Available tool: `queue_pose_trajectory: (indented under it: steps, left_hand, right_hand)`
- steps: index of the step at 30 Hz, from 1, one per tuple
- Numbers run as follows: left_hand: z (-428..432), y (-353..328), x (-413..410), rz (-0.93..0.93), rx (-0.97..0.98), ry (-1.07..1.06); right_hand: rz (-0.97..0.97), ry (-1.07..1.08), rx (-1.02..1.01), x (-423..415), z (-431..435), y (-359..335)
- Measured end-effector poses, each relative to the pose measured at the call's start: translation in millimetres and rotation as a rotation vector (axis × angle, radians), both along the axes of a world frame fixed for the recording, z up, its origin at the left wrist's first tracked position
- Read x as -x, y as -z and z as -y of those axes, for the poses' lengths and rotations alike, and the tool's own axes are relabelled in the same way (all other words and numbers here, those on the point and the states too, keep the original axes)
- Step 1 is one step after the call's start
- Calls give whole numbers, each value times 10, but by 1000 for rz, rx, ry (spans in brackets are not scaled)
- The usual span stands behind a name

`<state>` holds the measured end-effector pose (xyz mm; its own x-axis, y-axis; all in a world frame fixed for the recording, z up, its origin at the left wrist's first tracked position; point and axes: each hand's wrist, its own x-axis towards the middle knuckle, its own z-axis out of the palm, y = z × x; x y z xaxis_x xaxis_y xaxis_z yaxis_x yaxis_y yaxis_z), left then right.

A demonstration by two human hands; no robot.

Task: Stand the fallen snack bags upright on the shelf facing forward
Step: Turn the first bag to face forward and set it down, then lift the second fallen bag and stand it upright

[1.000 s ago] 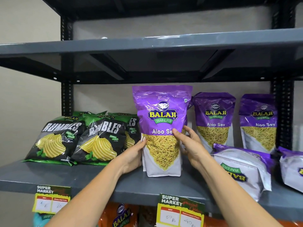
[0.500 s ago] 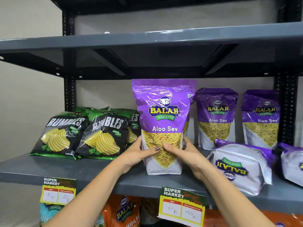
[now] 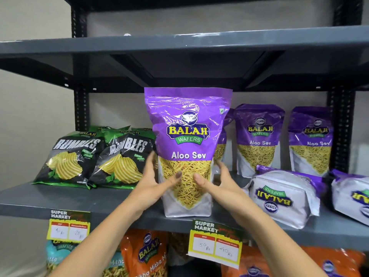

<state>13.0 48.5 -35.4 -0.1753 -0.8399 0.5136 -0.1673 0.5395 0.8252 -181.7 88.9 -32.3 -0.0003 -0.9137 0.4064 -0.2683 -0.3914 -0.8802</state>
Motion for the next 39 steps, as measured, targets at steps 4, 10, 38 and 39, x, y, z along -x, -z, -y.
queue_pose_trajectory:
  steps: [4,10,38,39]
  left_hand:
    - [-390,-65,303,-144,877,-390]
    - [-521,-214,1401,162,734,33]
    - [379,-493,2225,254,-324,59]
    - [389,-492,2223,198,-293,48]
  right_hand:
    - [-78,326,351,480,-429,-231]
    - [-387,931,127,1663,-690,-349]
    - [0,555,-32,1811,-178,-120]
    - [14,539,-11,1792,-135,-128]
